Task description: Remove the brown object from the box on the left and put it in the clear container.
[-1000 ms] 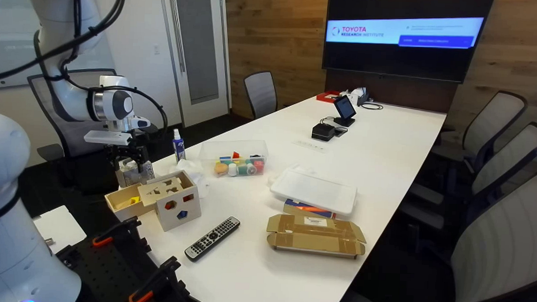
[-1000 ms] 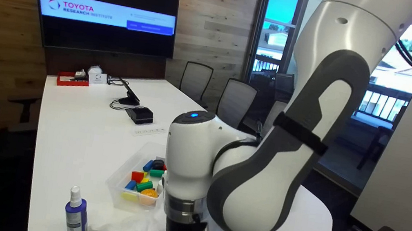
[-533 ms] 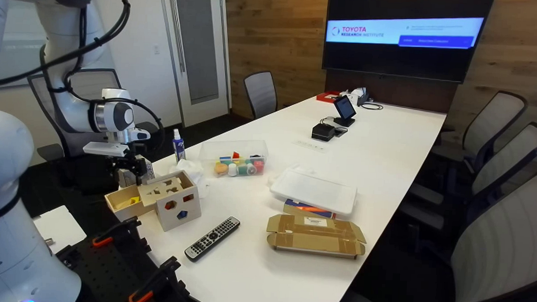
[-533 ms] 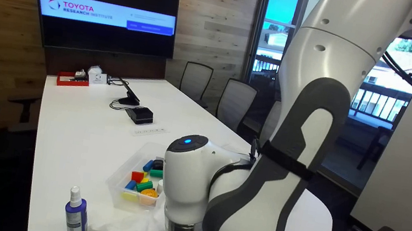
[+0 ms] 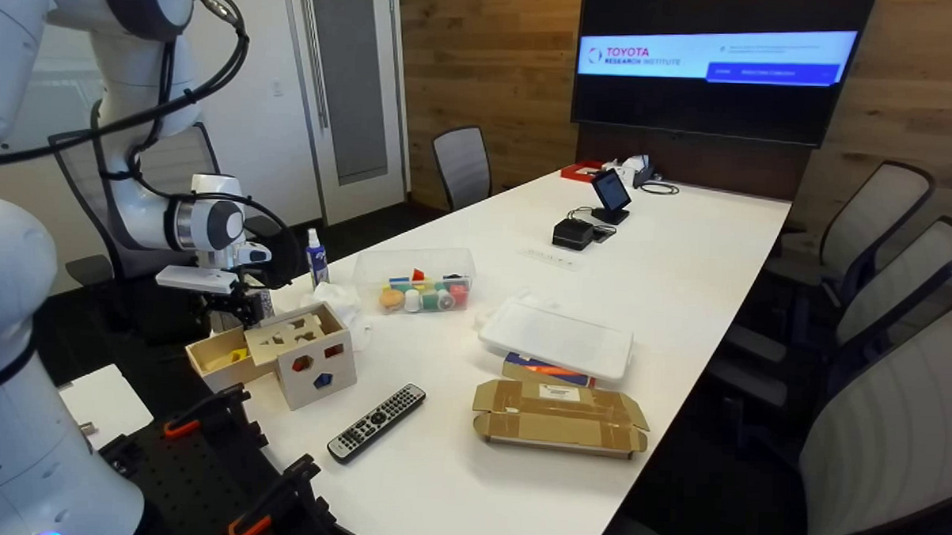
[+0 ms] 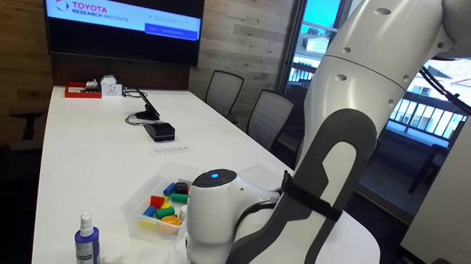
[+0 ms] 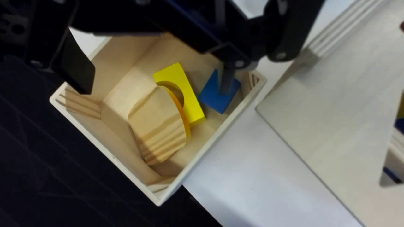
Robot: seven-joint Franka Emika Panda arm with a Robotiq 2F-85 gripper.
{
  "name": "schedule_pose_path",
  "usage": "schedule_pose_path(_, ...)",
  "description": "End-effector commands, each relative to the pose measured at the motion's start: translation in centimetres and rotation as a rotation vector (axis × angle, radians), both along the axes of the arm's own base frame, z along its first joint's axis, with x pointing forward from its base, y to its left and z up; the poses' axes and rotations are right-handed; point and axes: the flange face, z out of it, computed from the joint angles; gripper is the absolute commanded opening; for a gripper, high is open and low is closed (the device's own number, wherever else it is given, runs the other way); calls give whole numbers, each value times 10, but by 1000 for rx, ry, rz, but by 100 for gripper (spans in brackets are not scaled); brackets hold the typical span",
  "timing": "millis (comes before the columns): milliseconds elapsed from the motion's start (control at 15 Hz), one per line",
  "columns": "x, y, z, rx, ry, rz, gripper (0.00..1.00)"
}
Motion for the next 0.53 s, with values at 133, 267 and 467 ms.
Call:
schedule_pose_path(133,1,5,-19,21,51,42,100)
schedule_pose_path(267,1,5,-25,29,66,62,100)
schedule_pose_path(467,2,6,-34,35,85,82,100)
